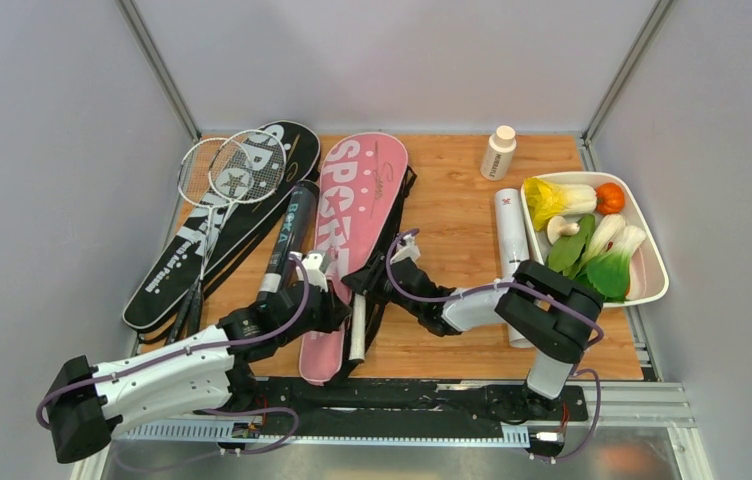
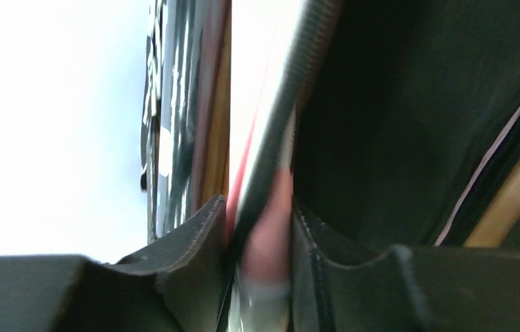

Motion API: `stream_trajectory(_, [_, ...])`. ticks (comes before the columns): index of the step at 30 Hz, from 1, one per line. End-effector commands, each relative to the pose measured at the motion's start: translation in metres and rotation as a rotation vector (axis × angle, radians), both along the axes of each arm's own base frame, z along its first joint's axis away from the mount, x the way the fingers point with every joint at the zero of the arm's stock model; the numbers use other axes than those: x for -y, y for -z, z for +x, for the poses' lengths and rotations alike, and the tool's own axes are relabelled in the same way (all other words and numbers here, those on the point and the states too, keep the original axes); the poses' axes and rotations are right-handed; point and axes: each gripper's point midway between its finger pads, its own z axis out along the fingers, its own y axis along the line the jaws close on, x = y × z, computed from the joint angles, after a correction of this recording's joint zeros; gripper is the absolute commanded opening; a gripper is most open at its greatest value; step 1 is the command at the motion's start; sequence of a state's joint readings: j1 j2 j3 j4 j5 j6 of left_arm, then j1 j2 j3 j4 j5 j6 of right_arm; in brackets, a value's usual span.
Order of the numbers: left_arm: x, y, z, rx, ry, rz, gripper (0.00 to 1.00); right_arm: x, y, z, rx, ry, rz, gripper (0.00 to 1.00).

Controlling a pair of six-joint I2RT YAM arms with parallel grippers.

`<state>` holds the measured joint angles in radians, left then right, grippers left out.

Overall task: Pack up the badminton gear
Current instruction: Place the racket in the racket bag.

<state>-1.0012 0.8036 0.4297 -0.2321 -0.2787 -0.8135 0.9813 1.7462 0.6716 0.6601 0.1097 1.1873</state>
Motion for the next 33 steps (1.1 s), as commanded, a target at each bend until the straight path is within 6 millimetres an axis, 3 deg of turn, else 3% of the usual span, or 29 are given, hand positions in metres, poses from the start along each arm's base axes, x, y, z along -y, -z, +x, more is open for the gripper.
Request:
stream_trajectory(1, [0.048, -0.056, -0.024, -0.016, 0.158, -0.277, 0.0, 0.016, -0.007, 0.032, 0.102, 0.185, 0.029, 0.43])
stream_trajectory(5, [0.042, -0.051, -0.021, -0.009, 0.14, -0.235, 0.0, 0.013, -0.009, 0.016, 0.127, 0.095, 0.061, 0.54])
stream_trajectory(11, [0.034, -0.043, -0.018, -0.007, 0.112, -0.18, 0.0, 0.026, -0.026, -0.008, 0.179, -0.012, 0.01, 0.57])
stream_trajectory(17, [0.03, -0.034, -0.013, -0.003, 0.093, -0.134, 0.0, 0.039, -0.018, -0.04, 0.159, -0.167, -0.102, 0.7])
stream_trajectory(21, [0.032, -0.031, -0.013, -0.01, 0.097, -0.128, 0.0, 0.05, 0.003, -0.064, 0.118, -0.268, -0.159, 0.7])
stream_trajectory(27, [0.037, -0.03, -0.012, -0.016, 0.101, -0.134, 0.0, 0.054, 0.018, -0.089, 0.068, -0.345, -0.101, 0.57])
stream_trajectory(33, [0.036, -0.03, -0.011, -0.017, 0.095, -0.134, 0.0, 0.058, 0.012, -0.105, 0.065, -0.389, -0.02, 0.65])
